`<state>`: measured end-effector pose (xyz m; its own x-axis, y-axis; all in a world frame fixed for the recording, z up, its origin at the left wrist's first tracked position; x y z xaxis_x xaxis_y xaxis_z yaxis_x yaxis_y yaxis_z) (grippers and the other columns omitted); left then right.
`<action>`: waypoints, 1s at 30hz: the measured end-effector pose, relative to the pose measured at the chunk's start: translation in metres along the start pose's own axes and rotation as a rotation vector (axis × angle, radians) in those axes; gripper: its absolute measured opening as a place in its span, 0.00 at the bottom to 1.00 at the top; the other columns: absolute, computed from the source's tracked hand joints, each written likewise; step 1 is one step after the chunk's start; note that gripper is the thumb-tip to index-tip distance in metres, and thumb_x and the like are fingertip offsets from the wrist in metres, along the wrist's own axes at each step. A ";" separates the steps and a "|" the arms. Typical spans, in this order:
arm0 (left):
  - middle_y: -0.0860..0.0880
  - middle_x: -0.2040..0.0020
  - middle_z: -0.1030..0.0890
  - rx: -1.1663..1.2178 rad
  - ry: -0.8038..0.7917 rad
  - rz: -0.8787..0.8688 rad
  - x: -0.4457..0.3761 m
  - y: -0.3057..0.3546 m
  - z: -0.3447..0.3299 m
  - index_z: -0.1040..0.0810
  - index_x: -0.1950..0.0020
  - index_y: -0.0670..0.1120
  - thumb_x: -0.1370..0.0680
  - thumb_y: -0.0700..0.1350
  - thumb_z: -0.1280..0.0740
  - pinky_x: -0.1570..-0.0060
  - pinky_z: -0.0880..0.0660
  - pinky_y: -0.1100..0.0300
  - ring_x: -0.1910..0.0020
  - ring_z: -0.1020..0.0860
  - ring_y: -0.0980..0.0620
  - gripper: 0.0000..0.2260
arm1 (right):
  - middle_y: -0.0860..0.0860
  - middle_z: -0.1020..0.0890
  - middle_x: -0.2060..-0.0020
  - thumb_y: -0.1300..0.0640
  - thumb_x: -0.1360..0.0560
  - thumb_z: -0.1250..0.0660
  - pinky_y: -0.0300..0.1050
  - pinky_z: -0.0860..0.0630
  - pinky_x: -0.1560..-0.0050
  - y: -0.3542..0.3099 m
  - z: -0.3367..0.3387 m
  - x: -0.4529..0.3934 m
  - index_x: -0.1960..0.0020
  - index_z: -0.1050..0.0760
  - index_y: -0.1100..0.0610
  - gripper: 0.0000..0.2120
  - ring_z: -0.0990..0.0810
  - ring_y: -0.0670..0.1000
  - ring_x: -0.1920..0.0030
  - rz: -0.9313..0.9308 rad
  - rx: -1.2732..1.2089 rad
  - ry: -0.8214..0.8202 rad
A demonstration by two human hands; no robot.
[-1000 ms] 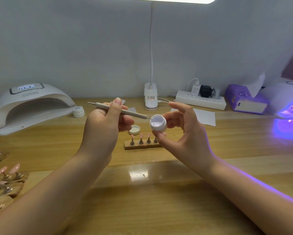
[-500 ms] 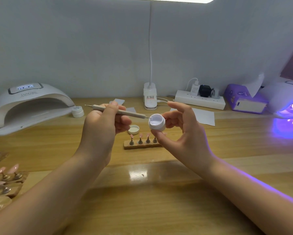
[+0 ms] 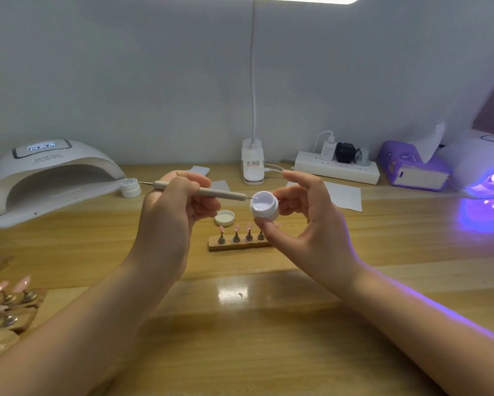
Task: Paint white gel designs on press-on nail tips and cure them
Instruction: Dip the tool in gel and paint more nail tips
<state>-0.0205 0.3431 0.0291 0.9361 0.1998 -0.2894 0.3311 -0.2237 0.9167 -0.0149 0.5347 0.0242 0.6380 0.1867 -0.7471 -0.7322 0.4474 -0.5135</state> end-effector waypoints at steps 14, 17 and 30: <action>0.51 0.73 0.22 -0.036 -0.012 0.004 -0.001 -0.003 0.000 0.24 0.60 0.43 0.34 0.43 0.41 0.68 0.24 0.63 0.70 0.22 0.54 0.08 | 0.49 0.19 0.51 0.57 0.32 0.22 0.42 0.21 0.50 0.000 0.001 -0.001 0.32 0.36 0.60 0.34 0.20 0.46 0.51 -0.009 0.002 0.012; 0.51 0.73 0.22 -0.032 -0.004 0.005 -0.002 -0.002 0.000 0.24 0.60 0.42 0.34 0.43 0.41 0.68 0.24 0.63 0.70 0.22 0.54 0.08 | 0.48 0.20 0.51 0.57 0.32 0.23 0.41 0.21 0.50 0.000 0.002 -0.001 0.33 0.36 0.61 0.34 0.20 0.46 0.51 -0.012 0.001 0.018; 0.51 0.72 0.22 -0.053 0.015 -0.008 0.000 0.002 0.001 0.24 0.60 0.43 0.33 0.43 0.41 0.67 0.24 0.63 0.70 0.22 0.55 0.08 | 0.49 0.19 0.51 0.57 0.32 0.22 0.41 0.21 0.49 -0.001 0.002 -0.002 0.33 0.36 0.61 0.34 0.20 0.46 0.51 -0.017 0.016 0.012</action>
<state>-0.0196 0.3416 0.0309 0.9315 0.2160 -0.2927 0.3313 -0.1717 0.9278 -0.0151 0.5362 0.0270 0.6472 0.1687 -0.7434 -0.7174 0.4647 -0.5190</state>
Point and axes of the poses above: each hand's wrist, its own x-axis away from the middle knuckle, its own z-axis out of the back of the hand, y = z × x, the point moved 6 cm from there along -x, towards the middle knuckle
